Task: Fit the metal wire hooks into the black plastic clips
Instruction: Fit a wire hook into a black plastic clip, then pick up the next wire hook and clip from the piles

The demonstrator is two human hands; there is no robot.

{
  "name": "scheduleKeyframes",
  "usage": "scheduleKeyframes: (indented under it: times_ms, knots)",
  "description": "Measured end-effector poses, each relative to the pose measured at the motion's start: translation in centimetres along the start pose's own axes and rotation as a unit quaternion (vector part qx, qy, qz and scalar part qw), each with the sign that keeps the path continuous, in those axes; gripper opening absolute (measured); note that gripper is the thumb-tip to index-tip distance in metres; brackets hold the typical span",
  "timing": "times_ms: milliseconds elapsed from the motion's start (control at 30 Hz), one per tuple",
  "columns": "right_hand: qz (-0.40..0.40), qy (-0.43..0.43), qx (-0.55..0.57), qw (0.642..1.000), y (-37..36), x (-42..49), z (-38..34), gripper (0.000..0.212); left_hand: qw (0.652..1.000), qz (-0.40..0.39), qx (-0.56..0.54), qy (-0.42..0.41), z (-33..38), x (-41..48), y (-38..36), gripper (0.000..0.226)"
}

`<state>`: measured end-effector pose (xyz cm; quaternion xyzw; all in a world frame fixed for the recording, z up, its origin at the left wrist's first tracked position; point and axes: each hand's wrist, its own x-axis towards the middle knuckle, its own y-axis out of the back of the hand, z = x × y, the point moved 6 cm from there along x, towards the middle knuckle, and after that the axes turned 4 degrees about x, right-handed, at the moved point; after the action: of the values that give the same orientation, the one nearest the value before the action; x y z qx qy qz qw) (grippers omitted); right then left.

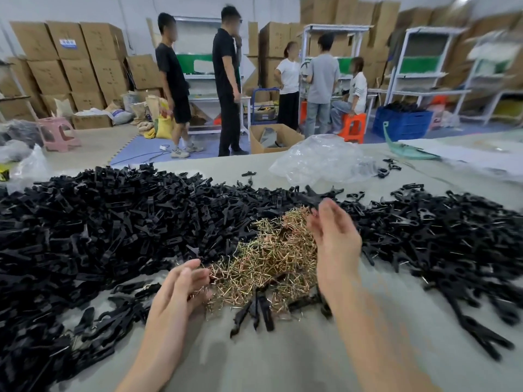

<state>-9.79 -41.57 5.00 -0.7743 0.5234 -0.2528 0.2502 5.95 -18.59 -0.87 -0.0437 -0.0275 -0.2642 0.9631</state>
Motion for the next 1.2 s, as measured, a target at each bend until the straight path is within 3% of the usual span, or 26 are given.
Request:
scheduleKeyframes:
  times_ms: [67, 133, 267, 367, 467, 600, 733, 867, 1200]
  knots:
    - [0.061, -0.005, 0.160, 0.985, 1.7, 2.6, -2.9, 0.039, 1.000, -0.008, 0.023, -0.009, 0.2, -0.3, -0.2, 0.031]
    - [0.067, -0.029, 0.188, 0.979, 2.1, 3.2, -3.6, 0.034, 0.998, -0.008, 0.059, -0.026, 0.5, -0.6, -0.4, 0.031]
    - [-0.022, -0.078, 0.058, 0.995, 0.2, 0.3, 0.0, 0.038, 0.968, 0.058, 0.221, -0.104, 1.4, -0.6, 0.3, 0.018]
    - [-0.104, -0.031, -0.154, 0.982, -2.8, -2.8, 3.0, 0.034, 0.897, 0.099, 0.407, -0.140, 1.7, -0.4, 1.1, 0.026]
    - [-0.208, 0.078, -0.354, 0.908, -6.1, -5.2, 5.1, 0.037, 0.809, 0.105, 0.564, -0.129, 1.2, 0.4, 2.2, 0.041]
    - [-0.301, 0.229, -0.529, 0.760, -7.4, -7.8, 7.5, 0.040, 0.765, 0.083, 0.629, -0.110, 0.8, 1.3, 3.4, 0.036]
    - [-0.330, 0.267, -0.563, 0.709, -7.1, -8.6, 8.4, 0.038, 0.768, 0.065, 0.626, -0.117, 1.1, 1.8, 3.8, 0.026]
    - [-0.328, 0.262, -0.570, 0.706, -6.8, -8.2, 8.5, 0.039, 0.774, 0.066, 0.619, -0.114, 1.1, 2.1, 4.0, 0.029]
    - [-0.326, 0.255, -0.562, 0.716, -6.5, -8.1, 8.5, 0.032, 0.870, 0.018, 0.472, -0.144, 0.9, 2.3, 4.2, 0.037]
